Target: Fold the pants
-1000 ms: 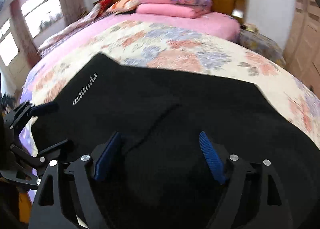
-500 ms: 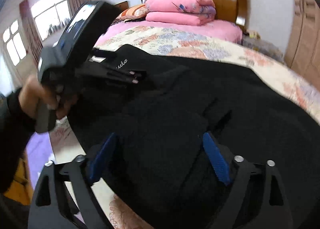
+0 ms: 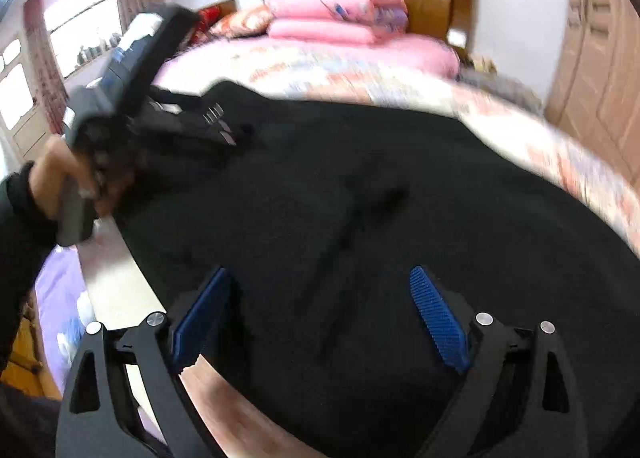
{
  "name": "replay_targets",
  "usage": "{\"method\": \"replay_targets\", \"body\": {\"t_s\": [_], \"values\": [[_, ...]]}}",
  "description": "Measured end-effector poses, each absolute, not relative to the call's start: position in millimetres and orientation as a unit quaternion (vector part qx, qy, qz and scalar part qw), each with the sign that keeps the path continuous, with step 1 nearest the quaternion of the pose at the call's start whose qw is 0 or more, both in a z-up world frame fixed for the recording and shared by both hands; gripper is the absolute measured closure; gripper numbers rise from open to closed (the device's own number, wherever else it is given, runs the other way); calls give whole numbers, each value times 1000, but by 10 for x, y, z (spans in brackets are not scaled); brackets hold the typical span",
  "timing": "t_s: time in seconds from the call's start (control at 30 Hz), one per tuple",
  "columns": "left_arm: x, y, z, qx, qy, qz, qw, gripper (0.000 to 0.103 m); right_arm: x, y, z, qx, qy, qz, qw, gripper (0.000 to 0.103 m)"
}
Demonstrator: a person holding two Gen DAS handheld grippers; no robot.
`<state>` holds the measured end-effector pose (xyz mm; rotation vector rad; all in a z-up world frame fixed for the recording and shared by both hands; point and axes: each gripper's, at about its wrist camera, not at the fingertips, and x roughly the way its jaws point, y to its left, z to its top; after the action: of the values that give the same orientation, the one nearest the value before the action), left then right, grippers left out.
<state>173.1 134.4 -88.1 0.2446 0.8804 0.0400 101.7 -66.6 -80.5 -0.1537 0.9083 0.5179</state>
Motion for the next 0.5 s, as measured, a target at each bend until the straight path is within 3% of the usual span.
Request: {"method": "replay_targets", "body": {"t_s": [0.2, 0.33, 0.5], "values": [[1728, 1335, -873, 120, 427, 30, 896, 1, 885, -892, -682, -77, 439, 232, 865, 15], [1595, 1236, -725, 115, 418, 66, 899, 2, 702, -1657, -356, 2, 413, 186, 891, 14], [1190, 824, -414, 71, 368, -31, 927, 2, 450, -2852, -124, 136, 381, 73, 912, 14]]}}
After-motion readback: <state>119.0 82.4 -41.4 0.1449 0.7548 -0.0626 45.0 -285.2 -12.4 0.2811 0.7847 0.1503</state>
